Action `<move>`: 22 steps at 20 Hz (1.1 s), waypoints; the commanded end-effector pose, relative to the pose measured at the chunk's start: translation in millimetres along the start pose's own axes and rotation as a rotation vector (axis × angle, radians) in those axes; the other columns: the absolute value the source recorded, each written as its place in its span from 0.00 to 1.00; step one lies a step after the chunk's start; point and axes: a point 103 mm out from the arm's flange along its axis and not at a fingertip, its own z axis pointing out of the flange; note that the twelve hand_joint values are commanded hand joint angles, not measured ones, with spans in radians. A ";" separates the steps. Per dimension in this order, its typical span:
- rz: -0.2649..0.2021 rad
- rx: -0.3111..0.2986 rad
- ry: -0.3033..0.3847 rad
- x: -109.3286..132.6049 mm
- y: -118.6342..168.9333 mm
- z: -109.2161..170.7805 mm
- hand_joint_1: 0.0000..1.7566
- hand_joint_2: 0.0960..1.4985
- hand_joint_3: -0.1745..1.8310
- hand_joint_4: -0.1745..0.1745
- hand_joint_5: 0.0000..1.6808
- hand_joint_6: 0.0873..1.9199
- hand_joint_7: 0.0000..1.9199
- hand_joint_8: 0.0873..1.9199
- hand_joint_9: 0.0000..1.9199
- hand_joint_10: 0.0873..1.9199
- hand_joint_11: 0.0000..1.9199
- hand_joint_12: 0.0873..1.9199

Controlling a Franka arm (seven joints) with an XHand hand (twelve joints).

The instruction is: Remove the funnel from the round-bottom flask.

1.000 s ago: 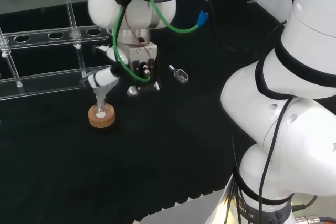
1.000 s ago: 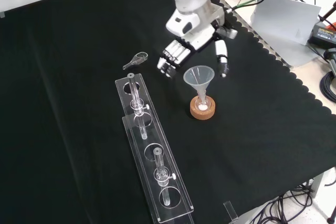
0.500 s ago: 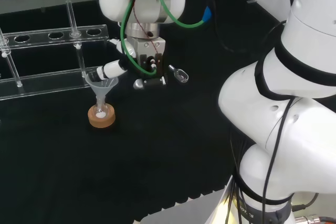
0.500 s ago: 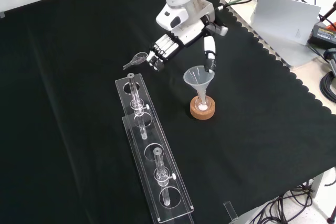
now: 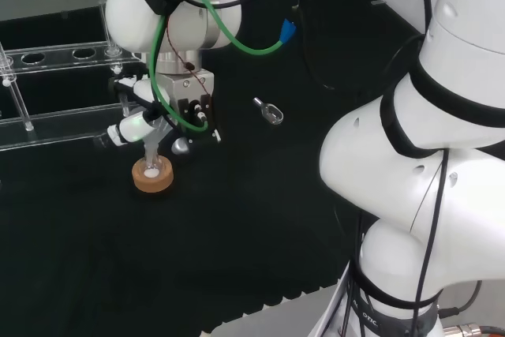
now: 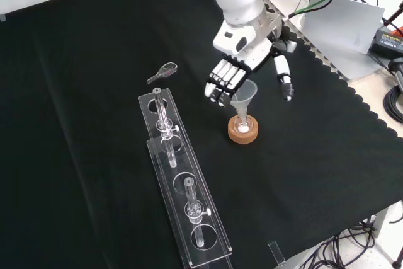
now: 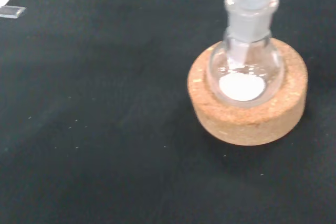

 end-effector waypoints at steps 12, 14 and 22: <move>0.096 -0.017 0.031 -46.5 12.0 -11.8 0.20 0.43 0.10 0.50 0.00 0.00 0.03 0.00 0.00 0.00 0.00 0.23; 0.095 -0.024 0.031 -46.5 10.7 -13.0 0.20 0.43 0.10 0.50 0.00 0.00 0.03 0.00 0.00 0.00 0.00 0.23; 0.094 -0.013 0.029 -46.9 8.3 -10.1 0.20 0.43 0.10 0.50 0.00 0.00 0.03 0.00 0.00 0.00 0.00 0.23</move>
